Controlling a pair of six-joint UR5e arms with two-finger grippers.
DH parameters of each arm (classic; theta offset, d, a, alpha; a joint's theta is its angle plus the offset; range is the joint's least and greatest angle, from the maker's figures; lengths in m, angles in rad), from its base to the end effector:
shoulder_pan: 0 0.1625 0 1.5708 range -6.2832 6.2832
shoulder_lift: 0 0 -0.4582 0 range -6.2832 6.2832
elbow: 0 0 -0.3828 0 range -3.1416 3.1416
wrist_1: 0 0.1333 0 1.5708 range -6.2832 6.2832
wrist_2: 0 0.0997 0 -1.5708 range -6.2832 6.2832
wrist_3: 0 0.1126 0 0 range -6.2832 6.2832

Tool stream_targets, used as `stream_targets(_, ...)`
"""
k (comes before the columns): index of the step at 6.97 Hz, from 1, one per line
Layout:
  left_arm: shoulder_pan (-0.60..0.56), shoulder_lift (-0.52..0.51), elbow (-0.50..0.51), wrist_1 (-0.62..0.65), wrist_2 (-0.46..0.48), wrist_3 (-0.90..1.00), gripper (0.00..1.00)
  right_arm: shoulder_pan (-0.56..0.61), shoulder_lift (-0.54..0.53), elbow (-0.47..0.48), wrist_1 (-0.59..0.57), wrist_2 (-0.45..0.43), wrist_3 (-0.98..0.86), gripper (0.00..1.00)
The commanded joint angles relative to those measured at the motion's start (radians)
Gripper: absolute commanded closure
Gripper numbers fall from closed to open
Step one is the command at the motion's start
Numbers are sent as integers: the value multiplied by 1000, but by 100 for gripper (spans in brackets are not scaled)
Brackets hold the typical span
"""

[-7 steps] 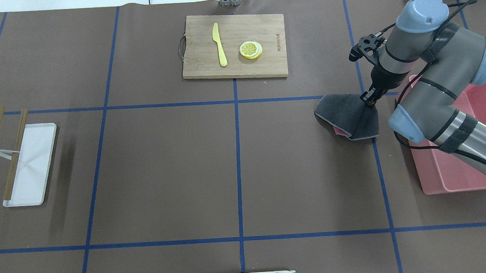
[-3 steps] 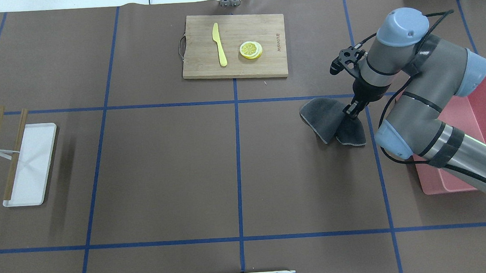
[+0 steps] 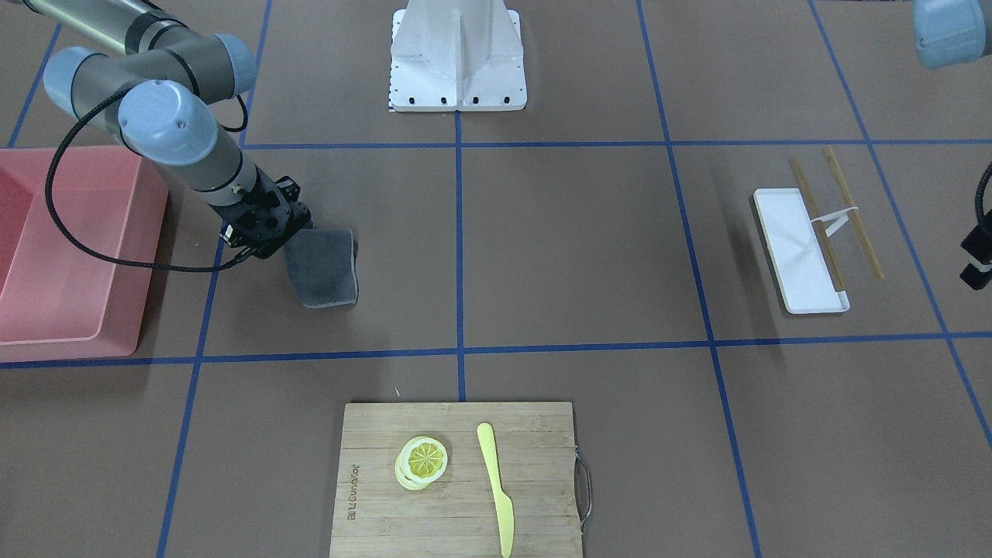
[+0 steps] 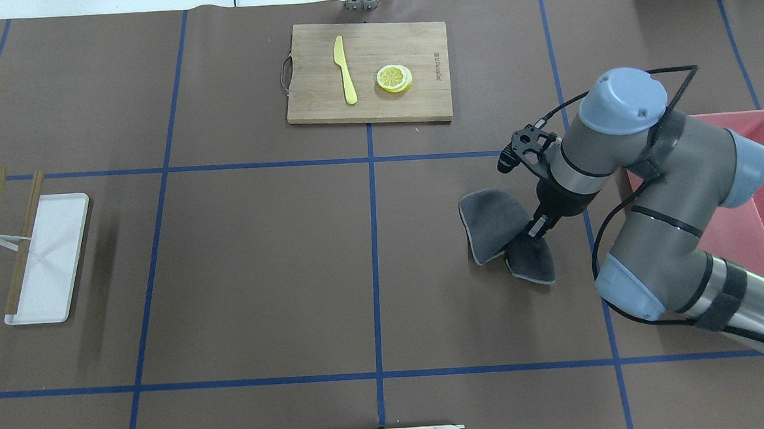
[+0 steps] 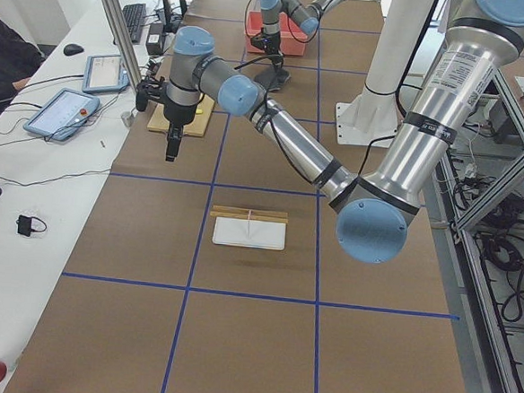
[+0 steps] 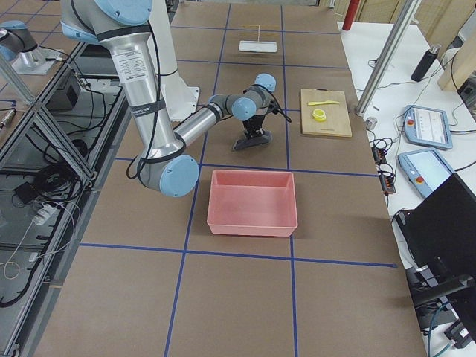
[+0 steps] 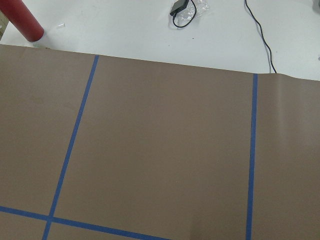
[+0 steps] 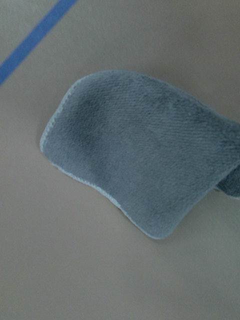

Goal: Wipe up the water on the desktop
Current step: 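Wipe the cloth toward the robot again with the right gripper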

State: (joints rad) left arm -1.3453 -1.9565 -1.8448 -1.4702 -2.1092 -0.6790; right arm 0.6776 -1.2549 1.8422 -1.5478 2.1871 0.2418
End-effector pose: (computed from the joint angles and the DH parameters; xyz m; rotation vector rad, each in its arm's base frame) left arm 0.0629 -0.6121 0.3815 0.2622 0.7116 -0.2812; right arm -0.4211 -0.4264 0.4041 0.1821 -0.8434 -0.7996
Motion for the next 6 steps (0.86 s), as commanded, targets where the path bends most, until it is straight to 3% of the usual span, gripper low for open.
stream_targets(1,0,2,1,-1,0,1,1,-78,-136,153,0,-6,43,100)
stream_targets(3,-2,2,-2,-1,0,1,1,-98,-239,218,0,-13,44,100)
stream_targets(4,0,2,-4,-1,0,1,1,-113,-226,192,-3,-17,44,100)
stream_targets(6,0,1,1,-1,0,-4,1,-34,-132,80,-9,-36,40,100)
